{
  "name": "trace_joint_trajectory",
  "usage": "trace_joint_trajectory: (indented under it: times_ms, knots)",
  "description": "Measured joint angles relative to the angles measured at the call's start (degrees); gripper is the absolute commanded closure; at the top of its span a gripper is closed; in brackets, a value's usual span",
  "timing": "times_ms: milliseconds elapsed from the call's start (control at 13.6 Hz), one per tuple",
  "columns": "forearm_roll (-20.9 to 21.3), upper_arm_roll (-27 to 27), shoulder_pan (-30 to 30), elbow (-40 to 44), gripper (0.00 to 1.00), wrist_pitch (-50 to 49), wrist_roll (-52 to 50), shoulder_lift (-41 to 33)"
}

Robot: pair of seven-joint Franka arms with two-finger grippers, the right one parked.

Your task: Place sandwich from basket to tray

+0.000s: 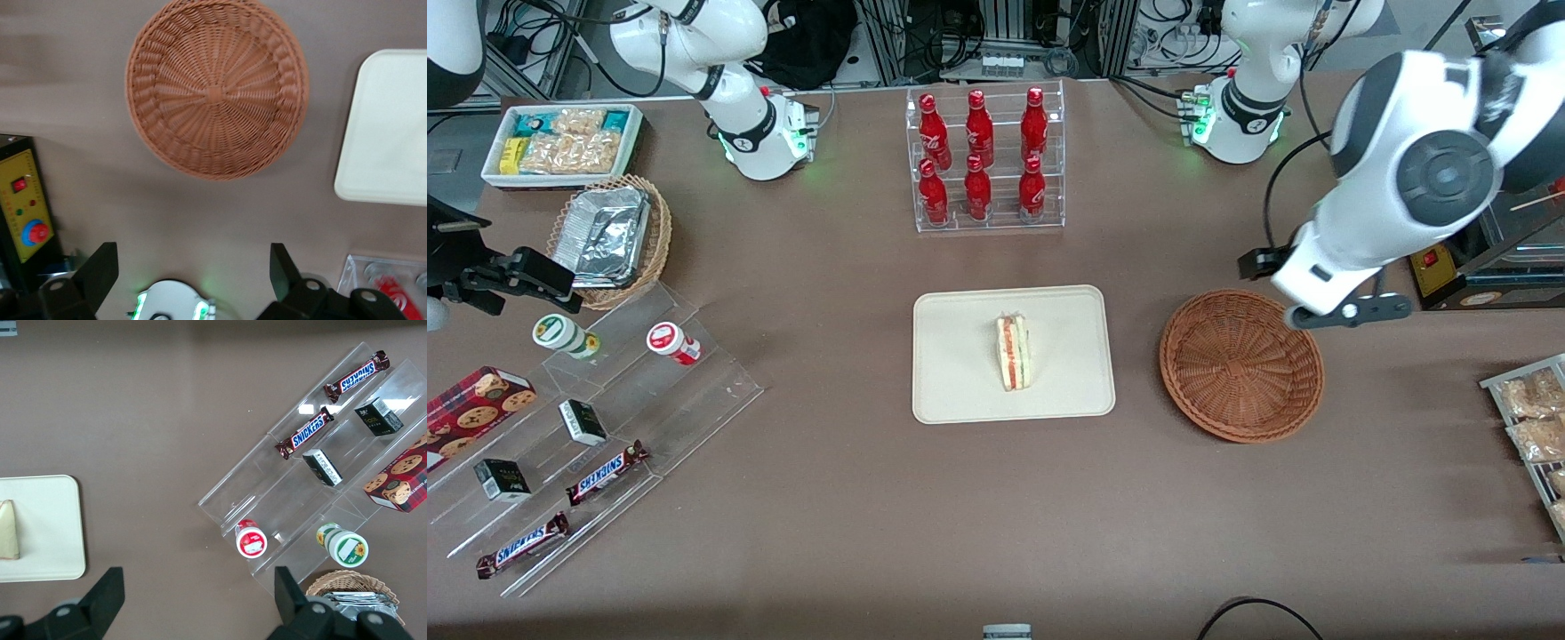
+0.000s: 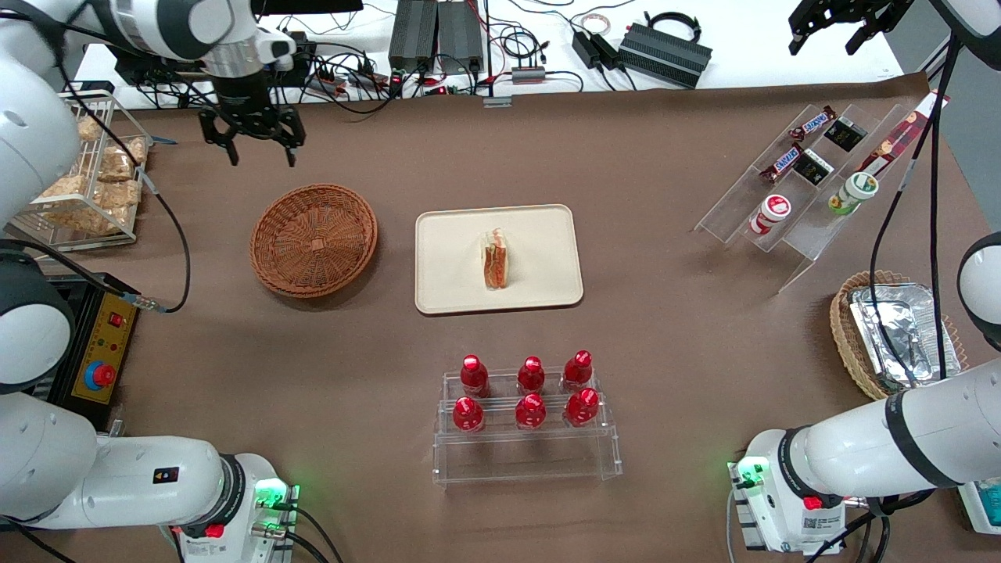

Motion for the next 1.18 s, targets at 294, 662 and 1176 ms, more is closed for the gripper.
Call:
trace_joint_trajectory:
  times_ms: [294, 662, 1176]
  knots:
    - [-0.65, 7.18, -0.53, -0.03, 0.0, -3.31, 9.2, -3.99]
    - [-0.7, 11.76, -0.66, 0.16, 0.0, -3.47, 13.24, -6.49]
    - [-3.41, 14.25, -0.7, 2.3, 0.0, -3.34, 14.31, -8.29]
